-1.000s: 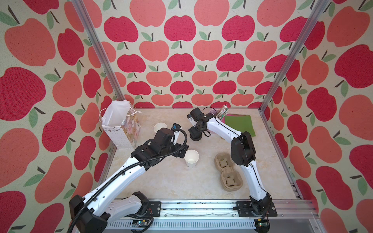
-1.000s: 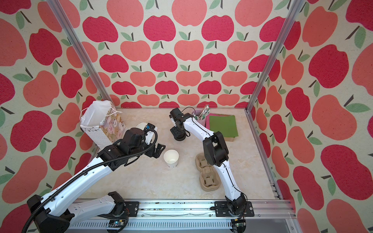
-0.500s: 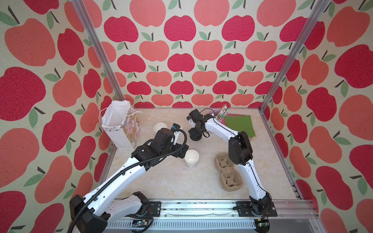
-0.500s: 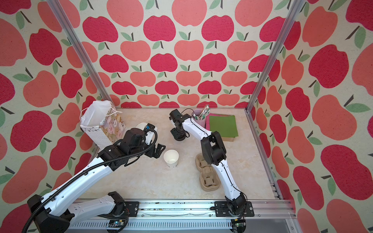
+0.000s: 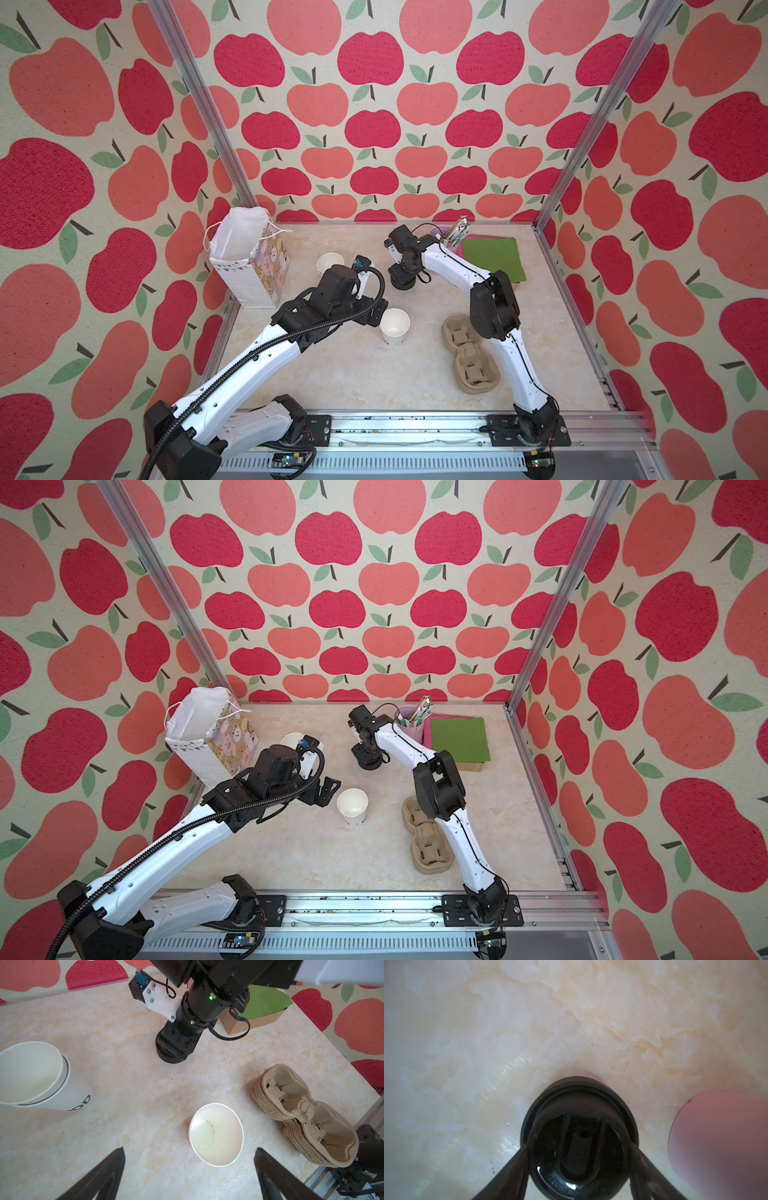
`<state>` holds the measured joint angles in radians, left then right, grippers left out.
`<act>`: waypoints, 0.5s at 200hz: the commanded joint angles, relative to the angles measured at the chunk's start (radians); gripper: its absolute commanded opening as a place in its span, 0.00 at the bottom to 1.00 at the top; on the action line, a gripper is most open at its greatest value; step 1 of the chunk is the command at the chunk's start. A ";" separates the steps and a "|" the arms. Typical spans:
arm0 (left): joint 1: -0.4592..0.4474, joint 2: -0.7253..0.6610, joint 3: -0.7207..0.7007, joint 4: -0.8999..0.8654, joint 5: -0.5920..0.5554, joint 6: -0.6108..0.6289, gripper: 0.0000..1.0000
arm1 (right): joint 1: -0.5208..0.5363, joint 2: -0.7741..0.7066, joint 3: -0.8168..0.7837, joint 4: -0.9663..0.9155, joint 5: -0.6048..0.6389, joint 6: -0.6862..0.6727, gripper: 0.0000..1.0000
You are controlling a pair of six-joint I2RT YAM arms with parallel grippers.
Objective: Pack a coffee takeout order
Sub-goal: Pick up the lid from the lid.
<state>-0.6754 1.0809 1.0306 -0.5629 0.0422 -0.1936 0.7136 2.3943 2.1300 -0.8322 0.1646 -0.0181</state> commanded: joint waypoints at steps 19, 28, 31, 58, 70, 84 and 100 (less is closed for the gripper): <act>0.004 0.001 -0.012 0.026 0.004 -0.013 0.99 | 0.006 0.005 0.016 -0.025 0.020 0.003 0.66; 0.004 0.000 -0.013 0.026 0.002 -0.012 0.99 | 0.006 -0.005 0.015 -0.023 0.021 0.003 0.66; 0.005 0.001 -0.013 0.025 0.002 -0.011 0.99 | 0.006 -0.008 0.012 -0.022 0.022 0.003 0.66; 0.005 0.002 -0.014 0.025 0.002 -0.012 0.99 | 0.007 -0.038 0.010 -0.019 0.031 0.000 0.66; 0.005 0.002 -0.015 0.026 0.002 -0.012 0.99 | 0.008 -0.050 0.007 -0.017 0.036 -0.002 0.66; 0.006 0.002 -0.014 0.027 0.001 -0.012 0.99 | 0.007 -0.065 0.003 -0.012 0.042 -0.006 0.66; 0.006 0.002 -0.014 0.027 0.000 -0.011 0.99 | 0.008 -0.074 0.003 -0.010 0.048 -0.009 0.66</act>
<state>-0.6743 1.0809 1.0271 -0.5552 0.0422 -0.1932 0.7136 2.3817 2.1300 -0.8322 0.1867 -0.0189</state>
